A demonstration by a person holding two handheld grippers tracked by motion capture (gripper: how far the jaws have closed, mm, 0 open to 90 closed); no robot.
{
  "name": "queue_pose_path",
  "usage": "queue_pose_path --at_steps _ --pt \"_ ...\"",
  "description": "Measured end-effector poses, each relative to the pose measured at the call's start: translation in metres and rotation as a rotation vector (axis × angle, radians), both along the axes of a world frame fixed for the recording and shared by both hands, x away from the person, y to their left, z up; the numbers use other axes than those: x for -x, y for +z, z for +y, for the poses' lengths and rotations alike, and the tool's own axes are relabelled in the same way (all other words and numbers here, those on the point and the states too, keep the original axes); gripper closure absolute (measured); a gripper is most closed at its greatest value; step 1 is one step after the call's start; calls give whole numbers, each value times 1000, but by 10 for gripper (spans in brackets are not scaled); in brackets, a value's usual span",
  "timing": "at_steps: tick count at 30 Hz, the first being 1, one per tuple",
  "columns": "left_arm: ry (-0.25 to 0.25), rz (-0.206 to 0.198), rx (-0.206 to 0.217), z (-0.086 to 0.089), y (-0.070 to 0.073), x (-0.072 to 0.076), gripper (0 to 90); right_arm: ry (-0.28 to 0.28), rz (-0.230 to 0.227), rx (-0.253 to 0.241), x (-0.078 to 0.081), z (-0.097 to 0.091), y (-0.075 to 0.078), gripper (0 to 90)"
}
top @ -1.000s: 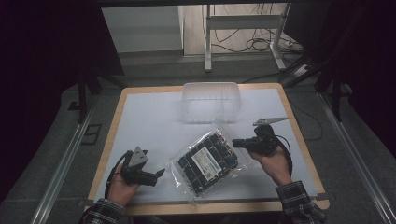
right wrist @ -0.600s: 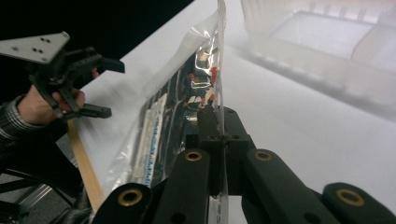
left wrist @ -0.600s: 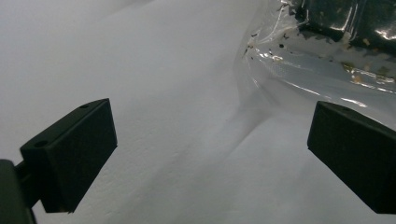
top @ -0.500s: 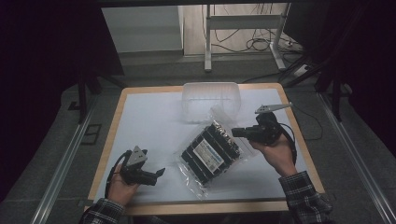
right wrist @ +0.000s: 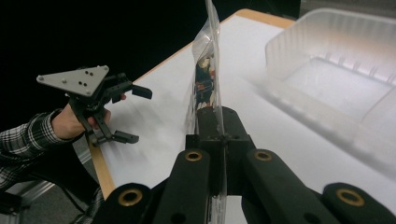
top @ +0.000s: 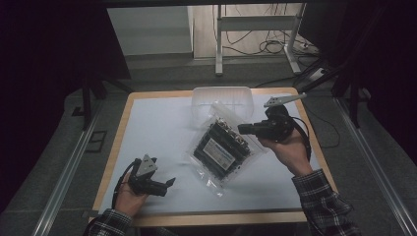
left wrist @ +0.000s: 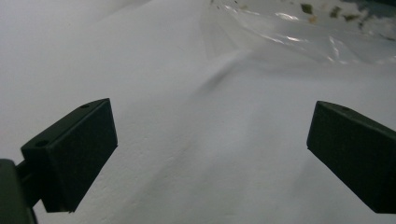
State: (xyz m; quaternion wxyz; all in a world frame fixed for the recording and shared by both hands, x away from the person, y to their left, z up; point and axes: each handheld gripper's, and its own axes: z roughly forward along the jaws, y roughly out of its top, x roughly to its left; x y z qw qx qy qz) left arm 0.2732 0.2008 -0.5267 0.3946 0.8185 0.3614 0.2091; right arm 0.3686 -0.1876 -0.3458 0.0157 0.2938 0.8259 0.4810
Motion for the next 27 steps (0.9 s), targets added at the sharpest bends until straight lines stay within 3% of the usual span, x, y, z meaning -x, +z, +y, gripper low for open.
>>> queue_pose_path --at_steps 9,17,27 --pt "-5 -8 18 1 1 0 30 -41 -78 45 -12 5 22 888" --pt "-3 -19 51 4 1 -2 44 -73 -96 48 -29 0 33 888" --pt "-9 -26 75 8 0 -4 39 -100 -126 34 -49 -6 58 887"
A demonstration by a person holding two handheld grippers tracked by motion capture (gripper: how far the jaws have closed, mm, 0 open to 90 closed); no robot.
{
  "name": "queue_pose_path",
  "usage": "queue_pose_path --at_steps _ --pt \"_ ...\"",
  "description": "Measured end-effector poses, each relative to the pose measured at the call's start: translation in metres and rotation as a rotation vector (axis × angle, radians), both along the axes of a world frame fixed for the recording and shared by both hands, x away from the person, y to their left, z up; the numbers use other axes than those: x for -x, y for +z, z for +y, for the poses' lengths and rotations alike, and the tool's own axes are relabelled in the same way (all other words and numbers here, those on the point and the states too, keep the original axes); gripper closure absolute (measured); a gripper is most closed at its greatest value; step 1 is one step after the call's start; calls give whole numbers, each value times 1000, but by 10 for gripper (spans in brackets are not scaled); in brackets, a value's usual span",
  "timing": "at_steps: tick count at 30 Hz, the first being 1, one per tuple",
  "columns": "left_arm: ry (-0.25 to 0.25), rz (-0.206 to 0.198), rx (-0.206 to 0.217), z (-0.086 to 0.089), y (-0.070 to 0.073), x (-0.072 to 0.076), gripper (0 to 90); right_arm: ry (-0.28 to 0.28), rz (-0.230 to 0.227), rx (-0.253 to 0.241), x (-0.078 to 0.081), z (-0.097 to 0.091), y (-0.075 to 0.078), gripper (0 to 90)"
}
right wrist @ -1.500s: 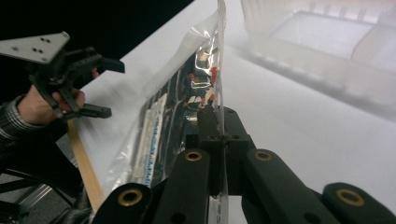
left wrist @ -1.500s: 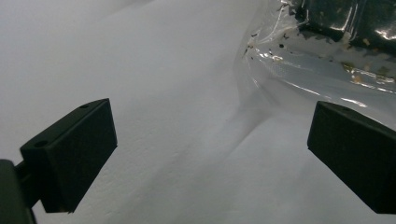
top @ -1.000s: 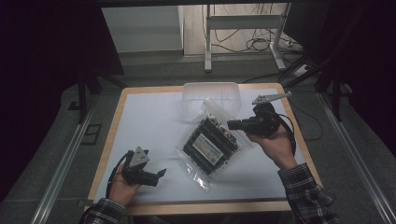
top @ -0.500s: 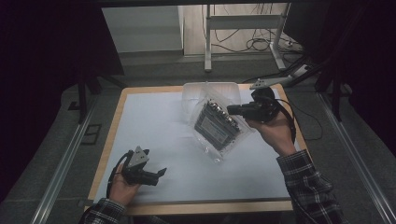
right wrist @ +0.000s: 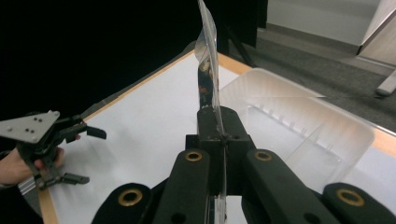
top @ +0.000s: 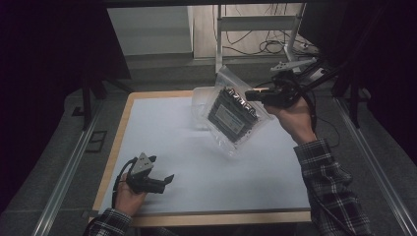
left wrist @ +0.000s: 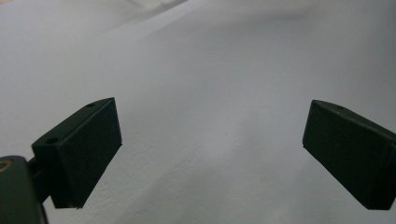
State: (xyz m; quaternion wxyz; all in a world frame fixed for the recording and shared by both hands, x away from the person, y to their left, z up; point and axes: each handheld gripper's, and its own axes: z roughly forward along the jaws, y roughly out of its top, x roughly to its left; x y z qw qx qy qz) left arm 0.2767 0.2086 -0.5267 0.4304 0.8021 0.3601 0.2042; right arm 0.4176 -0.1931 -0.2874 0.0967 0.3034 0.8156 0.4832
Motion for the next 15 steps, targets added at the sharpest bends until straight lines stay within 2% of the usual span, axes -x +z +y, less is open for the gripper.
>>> queue_pose_path --at_steps 2,5,7,15 --pt "-9 1 5 0 0 -1 34 -11 -9 5 -6 0 6 887" --pt "-22 23 26 1 0 -2 37 -19 -16 6 -11 1 9 887" --pt "-23 10 19 1 2 0 45 -28 -20 8 -19 1 13 887" --pt "-24 10 -3 -3 4 2 34 -42 -33 19 -42 3 24 888"
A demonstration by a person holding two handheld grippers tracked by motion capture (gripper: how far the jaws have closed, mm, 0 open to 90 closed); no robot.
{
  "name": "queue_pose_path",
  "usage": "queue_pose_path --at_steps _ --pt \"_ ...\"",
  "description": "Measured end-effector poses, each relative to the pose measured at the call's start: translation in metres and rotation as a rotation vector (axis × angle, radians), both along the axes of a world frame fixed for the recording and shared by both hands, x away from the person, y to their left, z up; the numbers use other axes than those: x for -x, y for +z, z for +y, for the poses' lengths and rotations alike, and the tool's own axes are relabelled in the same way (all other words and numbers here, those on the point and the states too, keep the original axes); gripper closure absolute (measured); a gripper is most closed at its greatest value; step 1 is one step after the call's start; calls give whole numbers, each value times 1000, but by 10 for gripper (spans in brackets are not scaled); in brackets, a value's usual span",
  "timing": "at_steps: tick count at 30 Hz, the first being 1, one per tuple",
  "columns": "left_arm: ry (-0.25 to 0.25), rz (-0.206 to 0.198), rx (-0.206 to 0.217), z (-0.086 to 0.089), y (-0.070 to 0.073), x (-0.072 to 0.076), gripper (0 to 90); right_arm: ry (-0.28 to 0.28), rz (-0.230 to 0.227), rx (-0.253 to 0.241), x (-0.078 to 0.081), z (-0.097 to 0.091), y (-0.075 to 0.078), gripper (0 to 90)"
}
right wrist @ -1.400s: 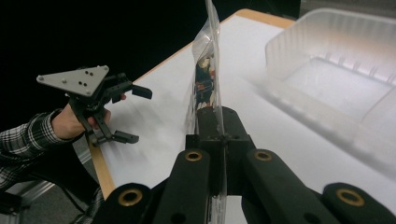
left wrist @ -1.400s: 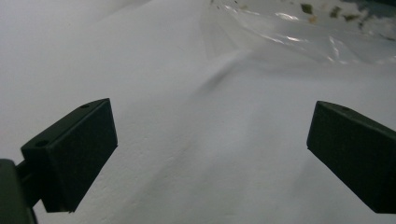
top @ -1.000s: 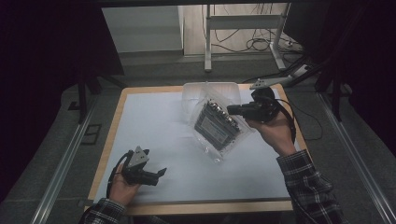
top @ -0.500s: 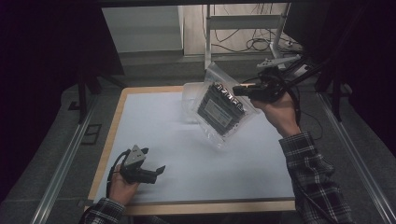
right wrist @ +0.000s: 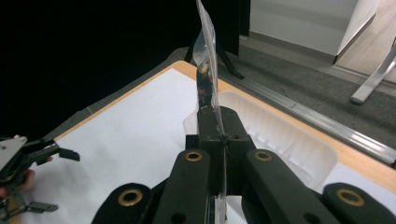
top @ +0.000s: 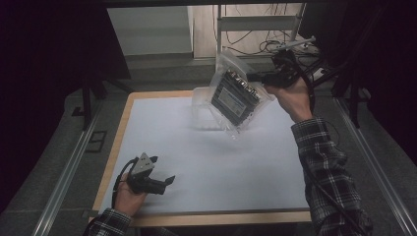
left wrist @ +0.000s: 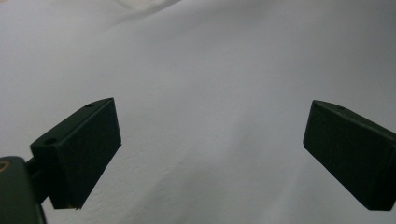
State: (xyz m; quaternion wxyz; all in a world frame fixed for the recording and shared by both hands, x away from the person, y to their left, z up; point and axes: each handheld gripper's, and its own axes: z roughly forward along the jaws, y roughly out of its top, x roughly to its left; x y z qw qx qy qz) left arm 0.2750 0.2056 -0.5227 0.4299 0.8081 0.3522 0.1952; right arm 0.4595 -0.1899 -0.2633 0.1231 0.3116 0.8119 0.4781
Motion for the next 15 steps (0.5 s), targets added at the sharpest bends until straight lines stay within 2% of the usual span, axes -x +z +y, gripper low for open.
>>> queue_pose_path --at_steps 6,10,15 --pt "25 -23 10 2 3 2 1 -17 -12 3 -15 4 6 888" --pt "29 -4 55 7 4 0 0 -23 -16 3 -25 7 8 887" --pt "31 4 52 6 3 0 0 -30 -23 4 -34 12 9 887"
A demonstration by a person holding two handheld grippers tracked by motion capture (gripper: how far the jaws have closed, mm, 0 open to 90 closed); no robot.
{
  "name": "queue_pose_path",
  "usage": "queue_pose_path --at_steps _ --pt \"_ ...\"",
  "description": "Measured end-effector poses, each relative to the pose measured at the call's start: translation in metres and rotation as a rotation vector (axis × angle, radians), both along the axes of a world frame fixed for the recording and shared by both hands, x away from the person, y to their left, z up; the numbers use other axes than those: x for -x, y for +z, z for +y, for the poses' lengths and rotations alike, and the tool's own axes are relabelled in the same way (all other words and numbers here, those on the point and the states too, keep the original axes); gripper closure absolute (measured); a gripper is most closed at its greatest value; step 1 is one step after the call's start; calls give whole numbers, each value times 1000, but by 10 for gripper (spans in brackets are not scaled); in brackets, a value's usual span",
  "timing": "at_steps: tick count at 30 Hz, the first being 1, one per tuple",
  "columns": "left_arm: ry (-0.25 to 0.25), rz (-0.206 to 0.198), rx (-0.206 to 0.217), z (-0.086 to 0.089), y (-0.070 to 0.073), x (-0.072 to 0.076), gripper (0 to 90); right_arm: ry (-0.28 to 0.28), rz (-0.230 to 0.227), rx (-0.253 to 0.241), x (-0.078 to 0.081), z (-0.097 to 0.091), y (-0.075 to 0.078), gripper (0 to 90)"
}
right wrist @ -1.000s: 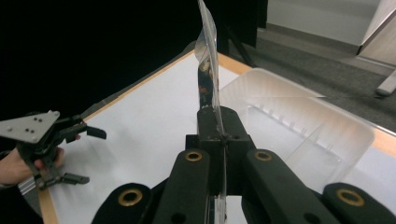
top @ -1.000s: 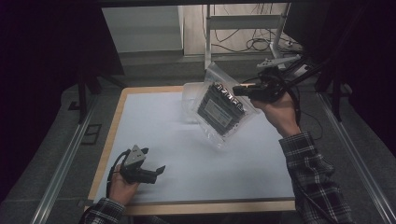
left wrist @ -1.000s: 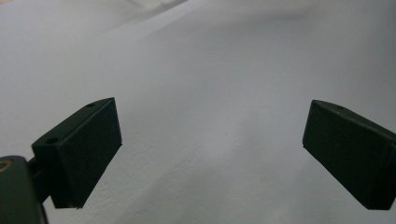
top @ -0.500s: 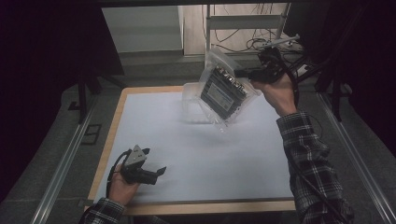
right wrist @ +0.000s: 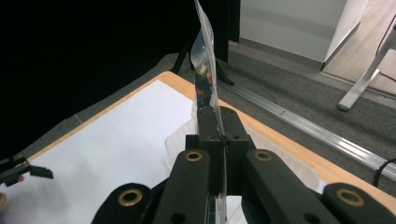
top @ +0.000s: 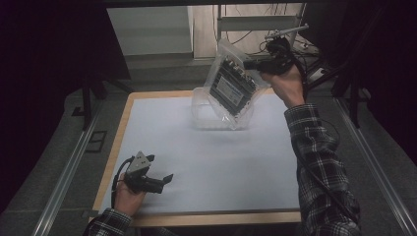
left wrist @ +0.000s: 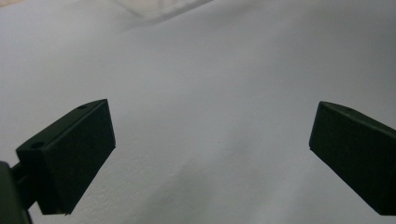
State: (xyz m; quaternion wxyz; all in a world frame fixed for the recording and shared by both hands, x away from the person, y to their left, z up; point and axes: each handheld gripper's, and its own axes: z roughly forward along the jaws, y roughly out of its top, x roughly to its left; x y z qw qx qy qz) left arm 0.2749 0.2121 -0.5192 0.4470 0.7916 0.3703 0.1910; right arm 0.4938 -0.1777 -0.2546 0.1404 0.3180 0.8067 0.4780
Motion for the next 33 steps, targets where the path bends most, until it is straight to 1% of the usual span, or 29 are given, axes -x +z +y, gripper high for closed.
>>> queue_pose_path --at_steps 2,5,6,9,10,11,13,15,16,17,20,21,22,25,27,32,33 --pt "-1 -2 -3 0 0 0 0 -8 -6 2 -7 5 1 887" --pt "1 0 -3 0 0 0 0 -11 -11 5 -11 10 1 887" --pt "2 0 -2 0 0 0 0 -13 -14 11 -16 15 1 887" --pt "4 3 -1 1 -1 -1 0 -20 -21 20 -23 21 0 887" --pt "4 3 -1 1 -1 -1 0 -20 -21 20 -23 21 0 887" --pt "4 5 -1 1 -1 -1 0 -23 -21 23 -27 25 -2 887" --pt "4 4 1 1 -1 -1 0 -26 -20 23 -32 28 -4 887" --pt "3 2 3 1 -1 -1 0 -31 -22 33 -36 31 -7 887" --pt "3 2 3 1 -1 -1 0 -31 -22 33 -36 31 -7 887" --pt "3 2 5 1 -1 -2 0 -35 -21 41 -40 33 -11 887" --pt "5 0 4 2 -1 -2 0 -41 -22 48 -44 35 -15 887" --pt "5 -1 4 2 -1 -2 0 -45 -25 55 -48 36 -19 887" --pt "5 -2 4 2 -1 -2 0 -45 -25 55 -48 36 -19 887" --pt "7 -2 2 2 -2 -2 0 -51 -18 58 -54 40 -26 887" --pt "7 -2 3 1 -2 -2 0 -42 -10 73 -57 46 -33 887" --pt "7 -1 0 1 -2 -2 0 -35 6 78 -62 53 -41 887" --pt "6 -1 -2 1 -2 -2 0 -31 16 88 -65 57 -46 887"
